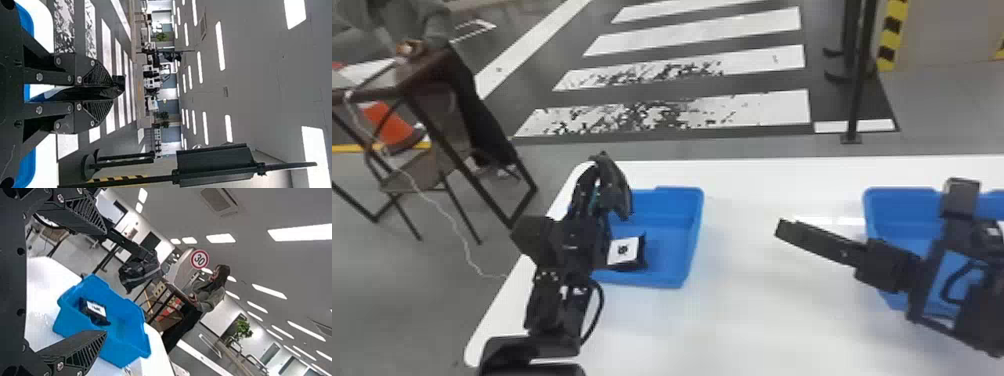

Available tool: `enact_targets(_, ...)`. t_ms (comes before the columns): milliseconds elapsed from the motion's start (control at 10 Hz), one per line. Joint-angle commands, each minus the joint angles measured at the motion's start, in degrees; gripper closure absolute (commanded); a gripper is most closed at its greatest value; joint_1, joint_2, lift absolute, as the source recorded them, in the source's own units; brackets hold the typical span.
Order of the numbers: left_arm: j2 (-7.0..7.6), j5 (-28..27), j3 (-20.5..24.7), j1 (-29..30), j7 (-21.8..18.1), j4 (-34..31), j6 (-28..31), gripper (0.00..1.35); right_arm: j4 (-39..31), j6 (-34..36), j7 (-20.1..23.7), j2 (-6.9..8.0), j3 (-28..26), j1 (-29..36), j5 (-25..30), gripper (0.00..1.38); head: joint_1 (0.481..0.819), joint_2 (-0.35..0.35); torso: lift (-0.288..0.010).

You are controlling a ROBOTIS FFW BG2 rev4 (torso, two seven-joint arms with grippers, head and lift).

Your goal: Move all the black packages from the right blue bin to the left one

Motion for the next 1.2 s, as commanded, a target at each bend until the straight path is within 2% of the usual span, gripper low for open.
enact_targets(0,-0.28,0.6,-0.6,0.3,0.0,2.5,-2.1,0.16,-3.5,-0.3,-0.4,0.00,-5.7,1.0,10.3,0.13,0.695,0.350,-0.140)
enact_targets(100,-0.19,1.5,-0.9,0.9,-1.0,2.5,-3.2,0.03,-8.4,0.8,-2.1,0.00,-9.4,2.4,16.9,0.14,0.695,0.350,-0.140)
enact_targets(200,-0.11,3.7,-1.4,1.6,-2.6,2.4,-5.5,0.11,-14.3,4.5,-4.4,0.09,-13.0,3.9,22.9,0.14,0.695,0.347,-0.140)
enact_targets(300,0.07,6.0,-2.2,2.7,-4.0,1.0,-8.1,0.12,-19.4,9.0,-6.0,0.26,-16.1,4.6,28.1,0.14,0.695,0.308,-0.140)
enact_targets(500,0.33,7.4,-4.9,8.0,-4.2,-8.0,-7.0,0.12,-33.6,22.9,-11.9,0.97,-22.8,7.2,42.5,0.14,0.695,0.223,-0.140)
enact_targets(600,0.42,9.7,-6.2,10.0,-5.3,-10.5,-6.2,0.11,-37.0,30.9,-13.8,1.14,-24.6,7.3,47.6,0.14,0.688,0.163,-0.140)
enact_targets(800,0.42,13.3,-8.7,13.8,-6.3,-13.8,-5.0,0.11,-37.4,44.7,-15.9,1.23,-26.6,7.0,52.0,0.13,0.695,0.060,-0.140)
enact_targets(900,0.42,13.4,-9.2,14.1,-6.5,-14.1,-4.3,0.12,-38.0,49.3,-16.8,1.40,-26.7,7.6,53.2,0.13,0.695,0.003,-0.140)
enact_targets(1100,0.51,14.3,-9.2,13.8,-7.2,-14.1,-3.4,0.12,-36.1,54.9,-20.2,1.93,-26.8,8.3,52.9,0.14,0.695,-0.049,-0.140)
